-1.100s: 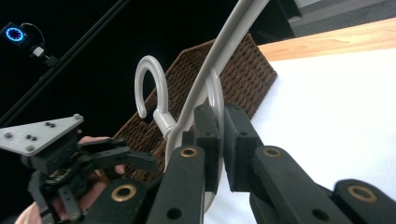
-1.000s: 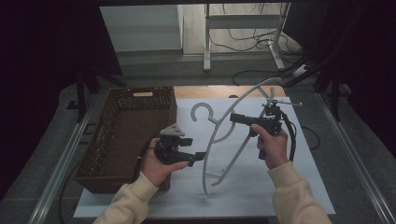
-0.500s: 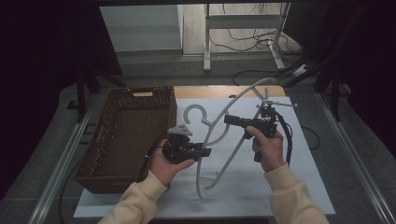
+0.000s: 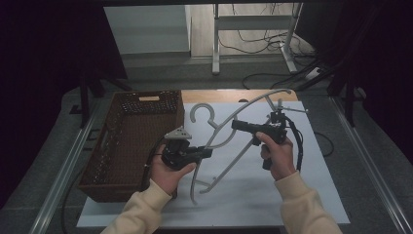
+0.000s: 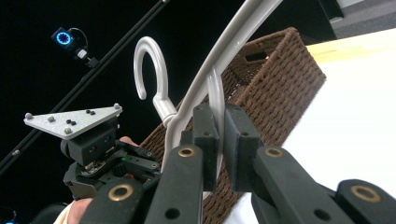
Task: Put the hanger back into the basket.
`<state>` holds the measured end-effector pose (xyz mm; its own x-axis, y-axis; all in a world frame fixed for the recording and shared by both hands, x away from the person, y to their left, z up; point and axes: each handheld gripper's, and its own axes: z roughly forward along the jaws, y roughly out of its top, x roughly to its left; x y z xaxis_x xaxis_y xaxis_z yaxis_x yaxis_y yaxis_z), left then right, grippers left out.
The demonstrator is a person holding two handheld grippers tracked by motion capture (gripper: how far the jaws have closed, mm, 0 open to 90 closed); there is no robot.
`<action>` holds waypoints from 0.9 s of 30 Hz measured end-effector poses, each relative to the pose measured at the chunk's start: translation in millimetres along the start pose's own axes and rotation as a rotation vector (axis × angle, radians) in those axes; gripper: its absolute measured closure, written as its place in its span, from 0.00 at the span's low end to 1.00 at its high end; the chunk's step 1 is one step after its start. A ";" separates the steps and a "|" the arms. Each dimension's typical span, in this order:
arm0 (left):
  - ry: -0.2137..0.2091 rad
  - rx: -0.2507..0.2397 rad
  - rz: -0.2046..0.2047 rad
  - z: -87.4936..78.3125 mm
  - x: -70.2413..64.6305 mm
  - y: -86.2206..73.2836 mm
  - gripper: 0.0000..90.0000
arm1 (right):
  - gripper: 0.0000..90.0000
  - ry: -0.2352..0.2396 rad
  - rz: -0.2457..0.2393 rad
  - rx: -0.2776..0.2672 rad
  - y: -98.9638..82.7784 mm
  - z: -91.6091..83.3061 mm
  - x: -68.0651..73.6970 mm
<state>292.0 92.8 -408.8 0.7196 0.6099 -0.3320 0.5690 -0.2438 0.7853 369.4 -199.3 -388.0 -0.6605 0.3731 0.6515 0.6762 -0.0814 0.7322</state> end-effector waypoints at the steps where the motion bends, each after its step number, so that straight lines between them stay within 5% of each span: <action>1: -0.002 0.000 0.001 -0.9 0.5 0.2 0.89 | 0.86 -0.002 -0.009 0.002 0.3 -0.4 0.6; 5: 0.004 -0.005 -0.006 -5.4 1.9 0.3 0.89 | 0.54 -0.023 -0.052 -0.008 4.0 -10.9 11.8; 12: 0.008 -0.019 0.003 -21.2 3.7 2.2 0.89 | 0.35 -0.097 -0.199 -0.007 1.5 -46.4 20.9; 17: 0.024 -0.032 0.014 -32.6 4.1 4.7 0.89 | 0.28 -0.105 -0.240 0.023 -20.5 -72.7 14.7; 20: 0.023 -0.048 0.023 -39.2 3.2 7.2 0.89 | 0.28 -0.180 -0.276 0.031 -38.4 -87.4 3.9; 27: 0.027 -0.083 0.036 -55.8 1.4 13.6 0.89 | 0.26 -0.334 -0.240 0.033 -66.3 -112.4 -29.1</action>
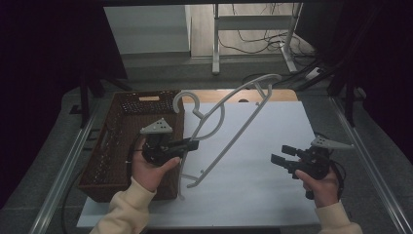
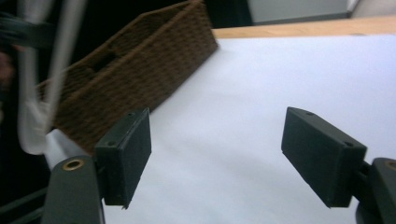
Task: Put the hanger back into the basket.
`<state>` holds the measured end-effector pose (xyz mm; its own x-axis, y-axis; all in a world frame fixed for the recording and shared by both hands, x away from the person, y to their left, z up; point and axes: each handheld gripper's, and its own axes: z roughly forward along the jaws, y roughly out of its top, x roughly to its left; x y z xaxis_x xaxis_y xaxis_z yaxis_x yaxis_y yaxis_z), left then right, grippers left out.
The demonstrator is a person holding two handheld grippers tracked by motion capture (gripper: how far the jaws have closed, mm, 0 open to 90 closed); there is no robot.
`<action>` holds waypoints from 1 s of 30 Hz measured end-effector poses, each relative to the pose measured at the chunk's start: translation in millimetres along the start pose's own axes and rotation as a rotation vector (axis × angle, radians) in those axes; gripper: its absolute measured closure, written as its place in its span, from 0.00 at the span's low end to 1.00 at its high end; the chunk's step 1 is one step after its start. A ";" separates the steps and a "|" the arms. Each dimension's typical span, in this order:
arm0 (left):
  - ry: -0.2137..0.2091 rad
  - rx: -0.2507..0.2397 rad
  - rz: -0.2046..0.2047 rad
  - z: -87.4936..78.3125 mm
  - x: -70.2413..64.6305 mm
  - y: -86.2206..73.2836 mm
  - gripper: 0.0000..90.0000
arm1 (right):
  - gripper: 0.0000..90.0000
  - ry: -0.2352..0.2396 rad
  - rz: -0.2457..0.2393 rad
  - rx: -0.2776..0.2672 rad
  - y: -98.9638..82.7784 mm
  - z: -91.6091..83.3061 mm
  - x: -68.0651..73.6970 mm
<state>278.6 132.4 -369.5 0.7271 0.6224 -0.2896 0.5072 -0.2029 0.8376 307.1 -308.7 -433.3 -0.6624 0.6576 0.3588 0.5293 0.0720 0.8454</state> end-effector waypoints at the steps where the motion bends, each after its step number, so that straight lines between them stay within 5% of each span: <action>1: 0.000 -0.006 0.001 -2.3 0.3 1.1 0.89 | 0.26 -0.023 -0.006 0.007 -1.0 0.1 -1.8; 8: 0.010 -0.033 0.007 -19.1 2.5 5.5 0.89 | 0.25 -0.116 -0.073 0.074 -6.8 7.0 -10.9; 17: 0.048 -0.041 0.030 -41.9 3.4 20.6 0.89 | 0.24 -0.145 -0.100 0.108 -10.0 12.8 -17.2; 30: 0.159 -0.055 -0.012 -78.6 47.3 27.2 0.89 | 0.22 -0.155 -0.093 0.141 -14.7 19.9 -20.5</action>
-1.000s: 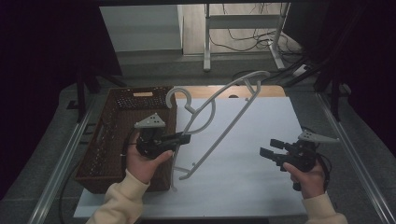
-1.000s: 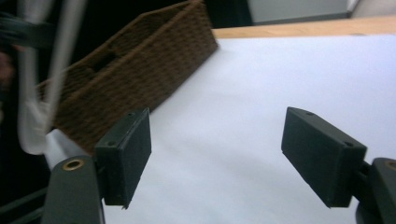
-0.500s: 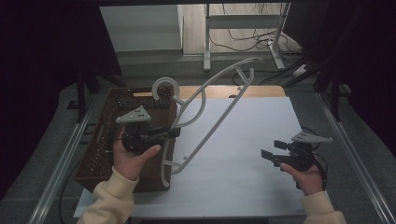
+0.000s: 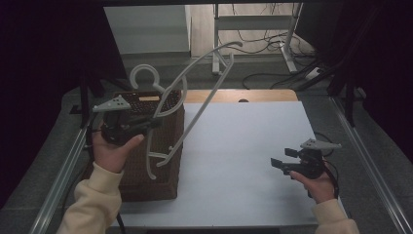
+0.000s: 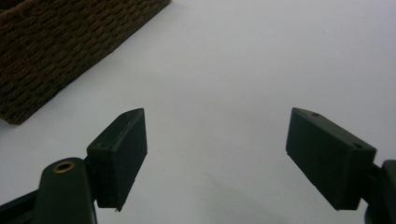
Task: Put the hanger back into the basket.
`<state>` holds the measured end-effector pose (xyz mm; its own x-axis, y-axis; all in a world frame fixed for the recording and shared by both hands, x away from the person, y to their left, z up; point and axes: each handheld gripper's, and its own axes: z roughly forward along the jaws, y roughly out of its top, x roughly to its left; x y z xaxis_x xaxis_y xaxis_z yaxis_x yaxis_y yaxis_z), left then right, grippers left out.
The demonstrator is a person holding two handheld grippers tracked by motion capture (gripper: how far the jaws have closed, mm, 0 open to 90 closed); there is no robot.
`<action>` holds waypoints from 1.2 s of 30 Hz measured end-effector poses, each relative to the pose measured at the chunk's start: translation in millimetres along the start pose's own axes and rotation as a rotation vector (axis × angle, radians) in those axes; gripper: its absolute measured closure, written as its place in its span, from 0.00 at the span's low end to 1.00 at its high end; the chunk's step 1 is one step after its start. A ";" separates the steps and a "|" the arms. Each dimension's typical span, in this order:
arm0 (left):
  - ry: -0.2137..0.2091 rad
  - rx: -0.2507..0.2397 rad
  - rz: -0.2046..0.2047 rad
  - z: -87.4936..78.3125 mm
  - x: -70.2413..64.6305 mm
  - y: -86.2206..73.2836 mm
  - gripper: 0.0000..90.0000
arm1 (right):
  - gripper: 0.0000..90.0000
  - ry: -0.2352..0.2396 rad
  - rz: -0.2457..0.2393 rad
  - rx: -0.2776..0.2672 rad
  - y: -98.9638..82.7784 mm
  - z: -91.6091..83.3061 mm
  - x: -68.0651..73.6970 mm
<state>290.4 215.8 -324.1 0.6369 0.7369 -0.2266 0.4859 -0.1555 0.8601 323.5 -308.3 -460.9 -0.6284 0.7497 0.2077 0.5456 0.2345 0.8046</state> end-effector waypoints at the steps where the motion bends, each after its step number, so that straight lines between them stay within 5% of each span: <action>1: 0.008 0.002 0.000 -1.9 4.4 0.0 0.89 | 0.21 -0.004 0.001 0.004 -0.3 0.6 -0.4; 9: 0.070 0.025 -0.035 -14.7 29.4 -1.6 0.89 | 0.20 -0.019 0.000 0.010 -0.9 -0.1 -1.1; 16: 0.105 0.048 -0.019 -21.6 39.0 -4.9 0.89 | 0.19 -0.023 -0.008 0.028 -1.3 0.5 0.7; 24: 0.121 0.063 -0.015 -29.8 52.5 -10.4 0.89 | 0.18 -0.015 -0.001 0.045 -1.6 2.3 0.2; 36: 0.157 0.086 -0.061 -43.5 79.0 -29.2 0.89 | 0.18 -0.012 -0.004 0.066 -2.6 5.5 2.1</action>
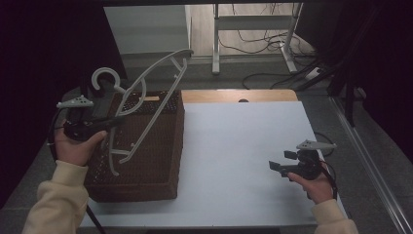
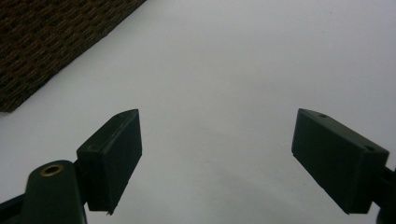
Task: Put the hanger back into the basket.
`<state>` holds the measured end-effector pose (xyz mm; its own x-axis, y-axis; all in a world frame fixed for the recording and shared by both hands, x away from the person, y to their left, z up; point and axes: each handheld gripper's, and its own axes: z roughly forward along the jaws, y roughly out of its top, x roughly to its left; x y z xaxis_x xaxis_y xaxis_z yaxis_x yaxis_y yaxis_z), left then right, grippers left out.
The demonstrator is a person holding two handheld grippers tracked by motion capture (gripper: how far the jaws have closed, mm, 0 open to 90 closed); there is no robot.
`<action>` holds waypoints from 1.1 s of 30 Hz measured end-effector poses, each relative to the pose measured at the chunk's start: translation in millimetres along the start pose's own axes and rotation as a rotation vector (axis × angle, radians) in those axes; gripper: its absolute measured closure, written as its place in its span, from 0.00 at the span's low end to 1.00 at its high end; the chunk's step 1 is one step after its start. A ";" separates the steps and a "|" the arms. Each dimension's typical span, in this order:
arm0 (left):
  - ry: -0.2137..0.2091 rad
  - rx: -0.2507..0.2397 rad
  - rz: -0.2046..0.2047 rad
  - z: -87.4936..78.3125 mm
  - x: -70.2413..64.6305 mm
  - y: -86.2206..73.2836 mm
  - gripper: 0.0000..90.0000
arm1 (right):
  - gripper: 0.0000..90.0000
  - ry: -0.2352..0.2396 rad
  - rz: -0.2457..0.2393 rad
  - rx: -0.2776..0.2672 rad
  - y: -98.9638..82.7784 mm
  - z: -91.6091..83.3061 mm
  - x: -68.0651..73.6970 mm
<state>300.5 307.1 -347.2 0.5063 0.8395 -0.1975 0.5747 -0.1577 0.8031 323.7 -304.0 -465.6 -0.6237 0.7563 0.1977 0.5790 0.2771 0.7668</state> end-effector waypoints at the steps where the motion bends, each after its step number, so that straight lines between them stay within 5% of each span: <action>1: 0.003 -0.002 -0.009 -0.1 2.4 -1.6 0.89 | 0.18 0.000 0.001 0.001 0.0 0.0 -0.1; 17: 0.066 0.040 -0.039 2.0 36.4 -28.1 0.89 | 0.17 -0.004 0.014 0.016 -0.8 1.3 -1.3; 33: 0.121 0.134 -0.012 17.1 44.2 -51.3 0.89 | 0.17 -0.008 0.014 0.022 -1.4 2.0 -2.0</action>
<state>304.4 343.4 -406.8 0.4223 0.8969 -0.1312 0.6649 -0.2081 0.7174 325.2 -304.7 -468.3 -0.6113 0.7648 0.2032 0.5992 0.2796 0.7502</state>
